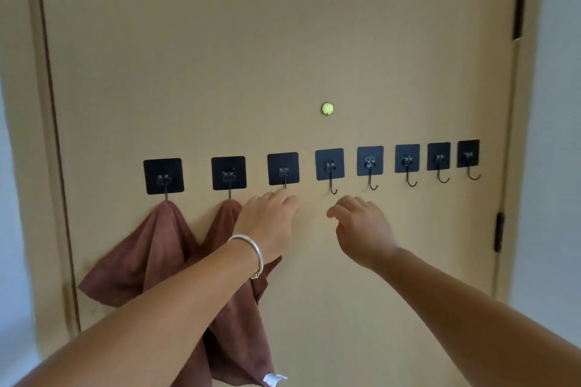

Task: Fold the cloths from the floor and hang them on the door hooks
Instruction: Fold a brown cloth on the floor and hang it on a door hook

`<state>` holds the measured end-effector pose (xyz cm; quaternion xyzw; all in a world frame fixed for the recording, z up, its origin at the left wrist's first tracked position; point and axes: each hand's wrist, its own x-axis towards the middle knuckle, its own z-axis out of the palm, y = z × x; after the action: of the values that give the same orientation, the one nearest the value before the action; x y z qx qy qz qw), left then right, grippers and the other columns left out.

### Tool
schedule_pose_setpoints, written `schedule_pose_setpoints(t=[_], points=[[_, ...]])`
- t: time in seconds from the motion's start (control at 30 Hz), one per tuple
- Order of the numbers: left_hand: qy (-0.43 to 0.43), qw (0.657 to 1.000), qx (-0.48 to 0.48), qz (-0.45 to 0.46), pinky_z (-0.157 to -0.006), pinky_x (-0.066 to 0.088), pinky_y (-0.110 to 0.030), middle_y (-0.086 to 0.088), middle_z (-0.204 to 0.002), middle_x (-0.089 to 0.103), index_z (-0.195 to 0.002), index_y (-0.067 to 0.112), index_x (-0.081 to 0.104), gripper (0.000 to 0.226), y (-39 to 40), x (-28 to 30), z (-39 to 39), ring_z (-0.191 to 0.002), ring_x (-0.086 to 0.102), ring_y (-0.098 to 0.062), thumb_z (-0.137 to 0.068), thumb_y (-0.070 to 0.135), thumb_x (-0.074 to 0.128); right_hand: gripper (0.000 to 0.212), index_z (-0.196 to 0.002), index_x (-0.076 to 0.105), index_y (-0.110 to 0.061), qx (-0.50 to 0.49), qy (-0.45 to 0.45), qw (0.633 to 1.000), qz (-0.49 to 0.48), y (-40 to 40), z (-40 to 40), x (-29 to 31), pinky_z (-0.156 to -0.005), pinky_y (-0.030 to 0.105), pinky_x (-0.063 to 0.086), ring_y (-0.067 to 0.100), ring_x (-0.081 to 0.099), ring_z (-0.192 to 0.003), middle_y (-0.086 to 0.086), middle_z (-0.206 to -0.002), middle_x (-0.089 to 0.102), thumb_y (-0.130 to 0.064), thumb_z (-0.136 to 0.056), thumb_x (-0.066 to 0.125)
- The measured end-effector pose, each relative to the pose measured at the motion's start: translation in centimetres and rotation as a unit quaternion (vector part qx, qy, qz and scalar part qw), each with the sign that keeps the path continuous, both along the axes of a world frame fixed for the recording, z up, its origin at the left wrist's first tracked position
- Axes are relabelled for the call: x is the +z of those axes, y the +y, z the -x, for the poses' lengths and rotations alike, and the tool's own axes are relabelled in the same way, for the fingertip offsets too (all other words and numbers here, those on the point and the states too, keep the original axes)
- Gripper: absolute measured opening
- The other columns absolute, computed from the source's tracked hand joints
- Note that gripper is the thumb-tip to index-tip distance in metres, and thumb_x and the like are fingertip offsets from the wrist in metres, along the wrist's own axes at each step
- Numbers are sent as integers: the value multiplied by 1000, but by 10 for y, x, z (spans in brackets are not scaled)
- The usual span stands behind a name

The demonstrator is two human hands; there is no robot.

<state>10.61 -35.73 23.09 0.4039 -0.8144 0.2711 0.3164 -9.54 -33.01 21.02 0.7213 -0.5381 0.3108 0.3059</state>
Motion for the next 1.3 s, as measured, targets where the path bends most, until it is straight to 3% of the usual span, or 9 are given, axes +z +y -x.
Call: schedule_pose_setpoints(t=[0.17,0.4,0.57,1.03,1.3], points=[[-18,998,-51,-17,-84,40,-34,3,-113,55,-119,23,53,35,-7,-11,37,-100,52,-21,-87,13,44,33,-112,66,-22,-138,-2,990,-22,42,53,-9,-83,30,44,18,57,-96,-4,-112,62,-9,-86,49],[-29,984,-170,-38,-83,41,-33,5,-119,55,-127,24,49,39,14,-32,127,-102,52,-18,-89,20,41,35,-119,61,-25,-313,-37,948,-43,148,124,-19,-93,31,43,17,54,-108,-5,-120,57,-14,-89,47],[-45,961,-267,-50,-103,33,-34,7,-141,46,-143,26,38,49,63,-51,210,-129,40,-16,-95,35,41,40,-122,59,-25,-446,-68,890,-64,253,157,-38,-92,35,40,22,54,-109,-2,-122,56,-15,-84,53],[-124,841,-521,-73,-117,9,-50,-4,-157,22,-152,28,12,68,382,-72,397,-147,12,-21,-94,59,30,52,-137,46,-25,-703,-133,694,-81,594,190,-51,-103,37,36,25,48,-125,1,-139,51,-41,-88,54],[-157,753,-637,-57,-116,10,-54,-3,-157,23,-151,31,12,68,592,-78,429,-146,16,-24,-93,62,32,56,-141,42,-25,-788,-174,588,-61,788,166,-68,-110,44,30,24,41,-134,2,-146,45,-41,-88,54]])
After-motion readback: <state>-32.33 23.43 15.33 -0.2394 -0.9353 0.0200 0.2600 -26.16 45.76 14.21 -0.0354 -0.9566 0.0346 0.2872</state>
